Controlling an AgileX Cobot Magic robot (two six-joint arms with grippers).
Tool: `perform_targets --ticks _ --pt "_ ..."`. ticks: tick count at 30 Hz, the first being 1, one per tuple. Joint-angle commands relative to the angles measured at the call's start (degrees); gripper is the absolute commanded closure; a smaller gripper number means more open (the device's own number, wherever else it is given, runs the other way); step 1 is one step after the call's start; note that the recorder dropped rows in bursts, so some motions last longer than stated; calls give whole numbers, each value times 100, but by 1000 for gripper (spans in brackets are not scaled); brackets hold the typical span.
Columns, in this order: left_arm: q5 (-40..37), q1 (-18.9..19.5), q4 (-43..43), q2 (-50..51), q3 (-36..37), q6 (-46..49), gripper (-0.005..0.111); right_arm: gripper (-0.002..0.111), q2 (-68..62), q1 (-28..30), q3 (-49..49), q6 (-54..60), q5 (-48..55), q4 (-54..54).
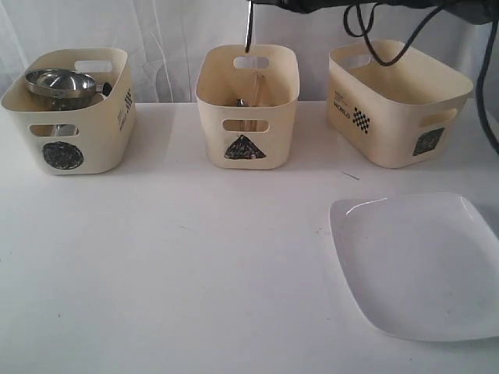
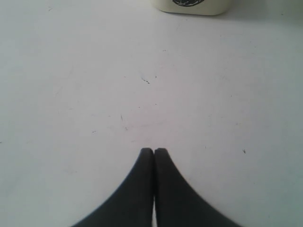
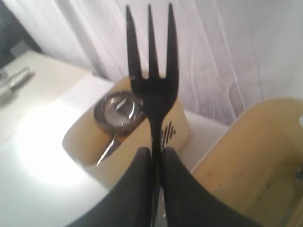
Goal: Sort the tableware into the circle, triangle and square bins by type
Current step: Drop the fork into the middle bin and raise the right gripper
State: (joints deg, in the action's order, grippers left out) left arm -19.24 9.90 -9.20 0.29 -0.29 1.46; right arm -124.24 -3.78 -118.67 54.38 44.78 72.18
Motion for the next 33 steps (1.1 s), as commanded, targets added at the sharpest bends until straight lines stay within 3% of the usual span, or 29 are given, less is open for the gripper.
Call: perform_targets --ticks 1,5,10,13,20,25,33 --pt "-221 3 -52 -29 29 5 107 108 -431 -265 -3 1462 -1583 1835" --pt "-221 3 -52 -29 29 5 107 108 -944 -660 -17 3095 -2207 2436" --pt "-221 3 -52 -29 29 5 107 84 -1301 -706 -17 3077 -2419 2436" --pt "-221 3 -52 -29 29 5 107 78 -1273 -706 -17 2879 -2466 2436" --pt "-221 3 -52 -29 29 5 107 82 -977 -616 -6 1378 -1635 1956" --pt "-221 3 -52 -29 29 5 107 109 -678 -457 -6 -36 -1310 748" --pt "-221 3 -52 -29 29 5 107 108 9 -65 5 -830 36 200"
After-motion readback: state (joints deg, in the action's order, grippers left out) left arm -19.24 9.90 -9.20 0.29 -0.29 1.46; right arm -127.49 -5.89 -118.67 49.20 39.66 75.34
